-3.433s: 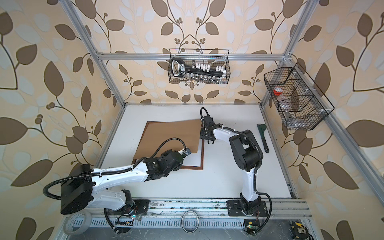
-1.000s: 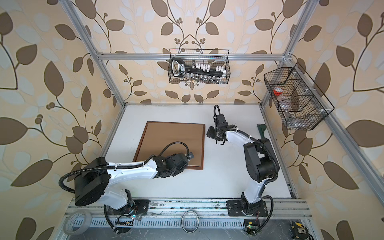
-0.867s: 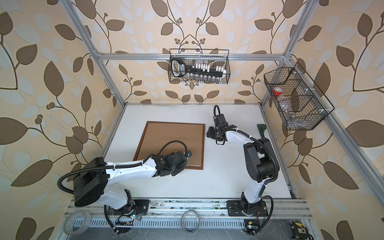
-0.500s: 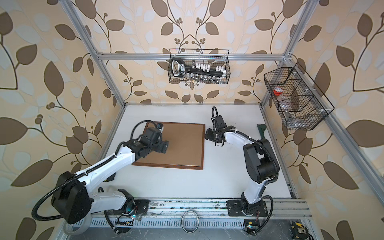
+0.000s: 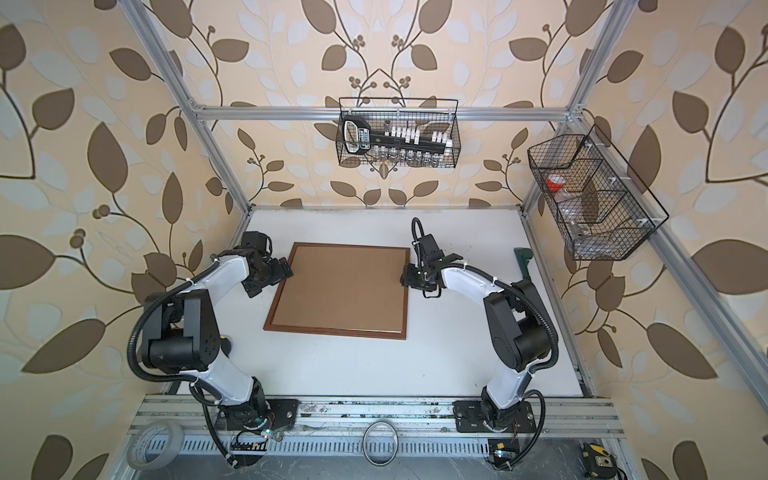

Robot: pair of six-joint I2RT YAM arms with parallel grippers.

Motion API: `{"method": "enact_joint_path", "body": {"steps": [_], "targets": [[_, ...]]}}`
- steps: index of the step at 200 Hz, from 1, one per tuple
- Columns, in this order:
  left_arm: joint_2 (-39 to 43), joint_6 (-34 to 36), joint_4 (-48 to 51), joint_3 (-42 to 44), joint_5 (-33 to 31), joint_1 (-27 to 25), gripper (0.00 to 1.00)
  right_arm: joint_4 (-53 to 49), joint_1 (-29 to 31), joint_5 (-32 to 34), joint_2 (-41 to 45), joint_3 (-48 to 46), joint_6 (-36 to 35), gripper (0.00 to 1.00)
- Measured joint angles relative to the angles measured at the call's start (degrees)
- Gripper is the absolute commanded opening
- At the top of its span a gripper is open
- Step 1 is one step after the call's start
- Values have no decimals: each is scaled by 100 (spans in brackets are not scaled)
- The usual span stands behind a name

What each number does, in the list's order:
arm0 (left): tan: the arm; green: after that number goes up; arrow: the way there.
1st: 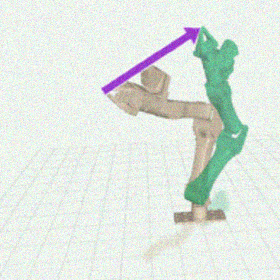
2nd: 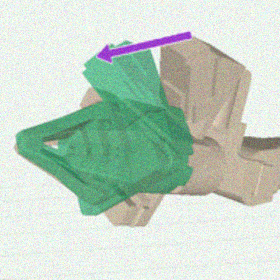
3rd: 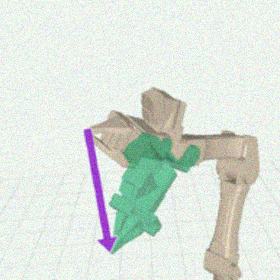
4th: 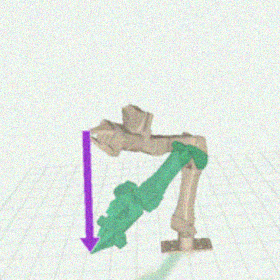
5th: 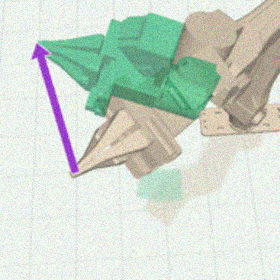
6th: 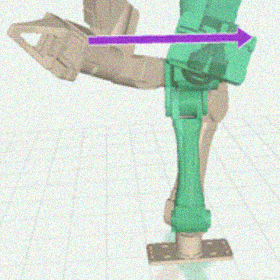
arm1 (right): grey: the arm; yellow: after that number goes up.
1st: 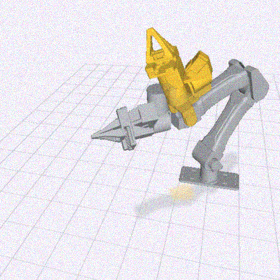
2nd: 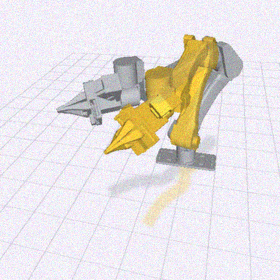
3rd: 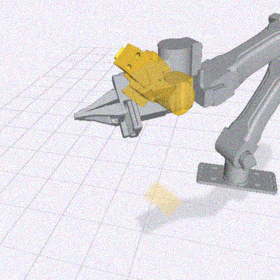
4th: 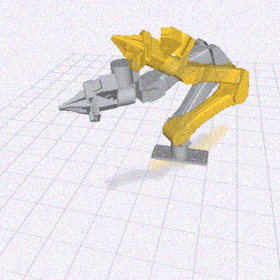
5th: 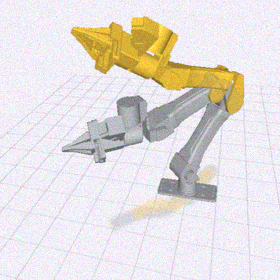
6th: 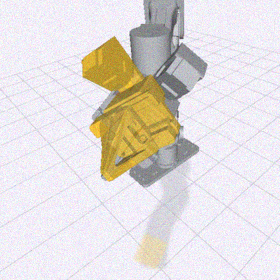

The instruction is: Put the photo into the frame

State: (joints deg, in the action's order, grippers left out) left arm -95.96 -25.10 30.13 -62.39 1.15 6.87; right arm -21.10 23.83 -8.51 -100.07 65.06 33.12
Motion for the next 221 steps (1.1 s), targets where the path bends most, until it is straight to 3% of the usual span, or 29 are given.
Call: {"method": "enact_joint_path", "body": {"steps": [36,80,148,180,221], "targets": [[-590,-387,-299,-9,590,238,99,-17,0,-131,0,0,2,57],[-675,-804,-855,-46,1290,256,98,-11,-33,-275,9,-31,4,57],[111,-1248,-1349,1023,2037,-118,97,-540,-385,17,638,-483,-177,46],[151,-1222,-1198,1051,2234,-111,97,-748,-297,103,691,-492,-334,39],[151,-1180,-1137,1045,2295,-79,97,-809,-249,146,472,-492,-426,38]]}}
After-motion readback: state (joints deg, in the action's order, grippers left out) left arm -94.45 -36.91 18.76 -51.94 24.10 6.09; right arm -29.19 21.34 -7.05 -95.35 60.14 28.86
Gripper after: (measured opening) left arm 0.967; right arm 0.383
